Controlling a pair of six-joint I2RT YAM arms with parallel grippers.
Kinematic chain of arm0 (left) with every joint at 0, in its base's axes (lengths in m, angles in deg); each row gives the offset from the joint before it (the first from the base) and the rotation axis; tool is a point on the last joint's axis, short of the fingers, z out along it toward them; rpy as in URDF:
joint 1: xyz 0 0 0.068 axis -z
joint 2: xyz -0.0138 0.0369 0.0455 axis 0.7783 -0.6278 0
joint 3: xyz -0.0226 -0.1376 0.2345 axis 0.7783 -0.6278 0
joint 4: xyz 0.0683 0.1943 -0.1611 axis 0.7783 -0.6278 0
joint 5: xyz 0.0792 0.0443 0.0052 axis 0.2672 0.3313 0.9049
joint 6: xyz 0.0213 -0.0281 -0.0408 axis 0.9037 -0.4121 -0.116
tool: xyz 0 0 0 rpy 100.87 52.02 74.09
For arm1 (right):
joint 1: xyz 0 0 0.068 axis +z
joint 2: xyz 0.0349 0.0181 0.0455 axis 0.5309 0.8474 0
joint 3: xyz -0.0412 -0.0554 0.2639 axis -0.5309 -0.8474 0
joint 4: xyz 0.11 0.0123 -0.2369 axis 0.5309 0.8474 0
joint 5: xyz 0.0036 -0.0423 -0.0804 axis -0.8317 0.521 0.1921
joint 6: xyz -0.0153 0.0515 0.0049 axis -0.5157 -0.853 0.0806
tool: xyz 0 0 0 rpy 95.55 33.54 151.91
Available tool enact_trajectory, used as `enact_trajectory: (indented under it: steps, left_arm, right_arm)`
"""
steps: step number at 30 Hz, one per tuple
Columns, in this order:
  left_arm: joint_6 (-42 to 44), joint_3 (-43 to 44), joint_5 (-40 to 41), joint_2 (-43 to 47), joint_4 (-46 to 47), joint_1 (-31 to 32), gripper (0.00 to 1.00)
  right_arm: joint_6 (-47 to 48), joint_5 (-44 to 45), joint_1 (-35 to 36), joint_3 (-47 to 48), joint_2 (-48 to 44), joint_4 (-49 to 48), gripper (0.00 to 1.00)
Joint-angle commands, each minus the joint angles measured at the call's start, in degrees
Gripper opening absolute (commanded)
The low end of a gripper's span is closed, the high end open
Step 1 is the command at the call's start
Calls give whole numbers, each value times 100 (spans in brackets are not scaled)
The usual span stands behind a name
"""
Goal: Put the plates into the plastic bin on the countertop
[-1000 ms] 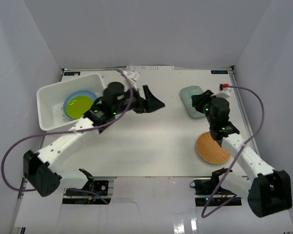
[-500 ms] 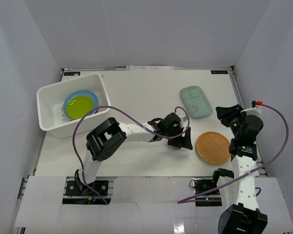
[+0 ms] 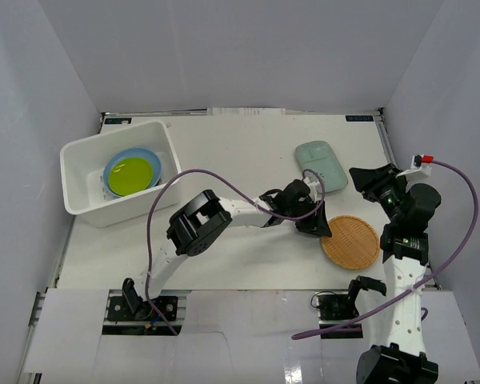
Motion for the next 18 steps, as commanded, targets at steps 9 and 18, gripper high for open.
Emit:
enact_trajectory:
  steps: [9, 18]
  left_arm:
    - [-79, -602, 328, 236, 30, 19, 0]
    - [-106, -2967, 529, 4031, 612, -559, 0]
  right_arm:
    - [-288, -417, -29, 518, -109, 73, 39]
    - [-491, -575, -20, 922, -82, 73, 49]
